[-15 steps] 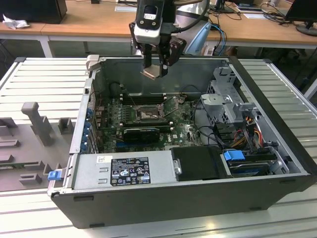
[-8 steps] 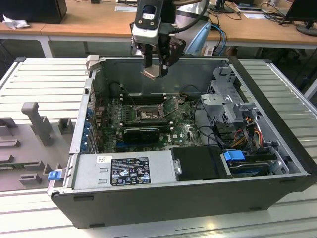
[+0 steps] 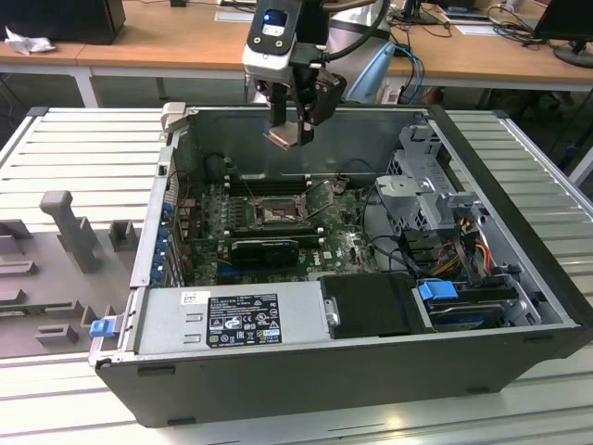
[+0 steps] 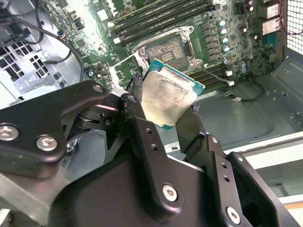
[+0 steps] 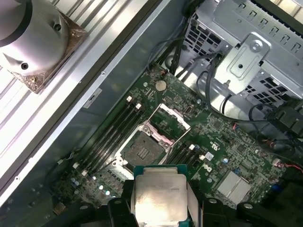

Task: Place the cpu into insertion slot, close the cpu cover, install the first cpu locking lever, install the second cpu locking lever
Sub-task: 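Place the cpu into insertion slot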

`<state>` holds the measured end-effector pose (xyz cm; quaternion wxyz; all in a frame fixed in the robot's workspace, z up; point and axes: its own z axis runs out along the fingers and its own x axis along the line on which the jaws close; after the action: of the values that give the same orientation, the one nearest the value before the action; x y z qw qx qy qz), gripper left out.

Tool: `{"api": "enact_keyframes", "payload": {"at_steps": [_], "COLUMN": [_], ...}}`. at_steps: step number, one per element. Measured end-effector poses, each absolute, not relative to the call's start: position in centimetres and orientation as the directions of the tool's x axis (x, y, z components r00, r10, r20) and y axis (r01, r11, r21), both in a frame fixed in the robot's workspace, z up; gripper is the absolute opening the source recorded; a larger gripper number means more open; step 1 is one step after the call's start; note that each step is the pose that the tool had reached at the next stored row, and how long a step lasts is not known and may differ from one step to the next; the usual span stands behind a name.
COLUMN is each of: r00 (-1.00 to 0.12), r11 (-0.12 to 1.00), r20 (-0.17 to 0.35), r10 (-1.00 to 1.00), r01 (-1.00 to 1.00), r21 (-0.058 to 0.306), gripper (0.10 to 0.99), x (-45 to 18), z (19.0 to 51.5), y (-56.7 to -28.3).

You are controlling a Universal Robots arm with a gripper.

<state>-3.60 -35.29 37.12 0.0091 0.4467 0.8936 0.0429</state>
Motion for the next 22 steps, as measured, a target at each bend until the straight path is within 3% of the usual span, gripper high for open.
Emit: {"api": "enact_keyframes", "payload": {"at_steps": [22], "r00": [-0.48], "r11": [0.477], "r20": [0.022], "r10": [0.877], "r01": [0.875], "r21": [0.085], "gripper": [0.529], "x": [-3.6], "z": [36.95], "y": [-35.29]}}
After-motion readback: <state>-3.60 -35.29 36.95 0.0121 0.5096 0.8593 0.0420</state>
